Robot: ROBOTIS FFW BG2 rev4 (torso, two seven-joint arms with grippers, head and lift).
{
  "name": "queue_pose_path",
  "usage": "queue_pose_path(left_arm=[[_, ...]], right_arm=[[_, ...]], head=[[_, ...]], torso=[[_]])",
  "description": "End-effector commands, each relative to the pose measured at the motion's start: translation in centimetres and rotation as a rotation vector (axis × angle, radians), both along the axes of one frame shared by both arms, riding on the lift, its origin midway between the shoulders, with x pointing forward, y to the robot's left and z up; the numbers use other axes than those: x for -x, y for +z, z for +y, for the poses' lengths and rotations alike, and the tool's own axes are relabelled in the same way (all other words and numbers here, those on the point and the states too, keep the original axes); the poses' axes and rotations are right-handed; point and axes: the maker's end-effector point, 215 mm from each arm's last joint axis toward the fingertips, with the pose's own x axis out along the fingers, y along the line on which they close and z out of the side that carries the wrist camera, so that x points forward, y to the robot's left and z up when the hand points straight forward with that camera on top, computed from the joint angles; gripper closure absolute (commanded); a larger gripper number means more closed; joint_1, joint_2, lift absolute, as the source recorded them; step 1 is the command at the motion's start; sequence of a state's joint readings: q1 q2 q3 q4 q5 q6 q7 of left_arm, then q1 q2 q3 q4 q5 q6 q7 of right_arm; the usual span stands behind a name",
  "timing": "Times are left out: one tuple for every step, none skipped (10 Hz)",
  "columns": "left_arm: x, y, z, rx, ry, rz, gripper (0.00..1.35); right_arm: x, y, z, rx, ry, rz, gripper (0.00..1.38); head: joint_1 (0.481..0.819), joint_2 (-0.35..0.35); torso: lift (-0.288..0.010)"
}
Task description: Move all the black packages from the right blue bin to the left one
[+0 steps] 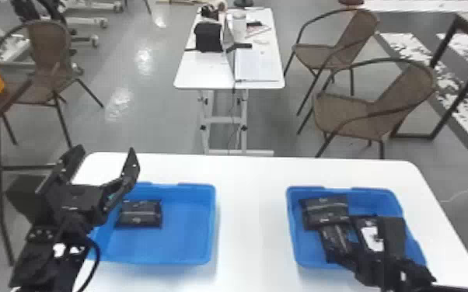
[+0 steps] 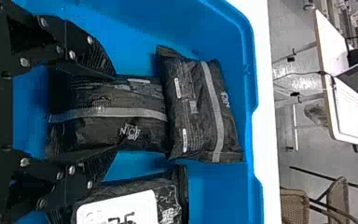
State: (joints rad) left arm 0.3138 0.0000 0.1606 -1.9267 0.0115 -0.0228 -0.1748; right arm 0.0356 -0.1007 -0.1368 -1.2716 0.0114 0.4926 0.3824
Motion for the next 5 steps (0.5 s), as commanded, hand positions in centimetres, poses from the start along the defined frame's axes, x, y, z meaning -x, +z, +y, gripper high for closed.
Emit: queue_pose_path(left_arm=[[0.1, -0.1, 0.2, 0.002, 0.004, 0.000, 0.16], [0.1, 0.0, 0.2, 0.002, 0.004, -0.001, 0.16], [0.1, 0.0, 0.0, 0.002, 0.001, -0.003, 0.16], [0.1, -0.1, 0.1, 0.004, 0.002, -0.001, 0.16], [0.1, -0.2, 0.1, 0.007, 0.002, 0.000, 0.16]], right_arm=[[-0.1, 0.6, 0.1, -0.004, -0.013, -0.013, 1.08], [-0.7, 1.8, 0.4, -0.006, -0.014, -0.042, 1.09], [-1.0, 2.6, 0.8, -0.007, -0.012, -0.065, 1.09], [-1.2, 3.5, 0.8, -0.001, -0.022, -0.091, 1.09], [-1.3, 4.5, 0.8, 0.001, -0.030, -0.117, 1.09]], head=[[0.695, 0.006], [0.695, 0.007], [0.695, 0.011], [0.695, 0.014], [0.695, 0.015]], torso=[[0.000], [0.000], [0.000], [0.000], [0.000]])
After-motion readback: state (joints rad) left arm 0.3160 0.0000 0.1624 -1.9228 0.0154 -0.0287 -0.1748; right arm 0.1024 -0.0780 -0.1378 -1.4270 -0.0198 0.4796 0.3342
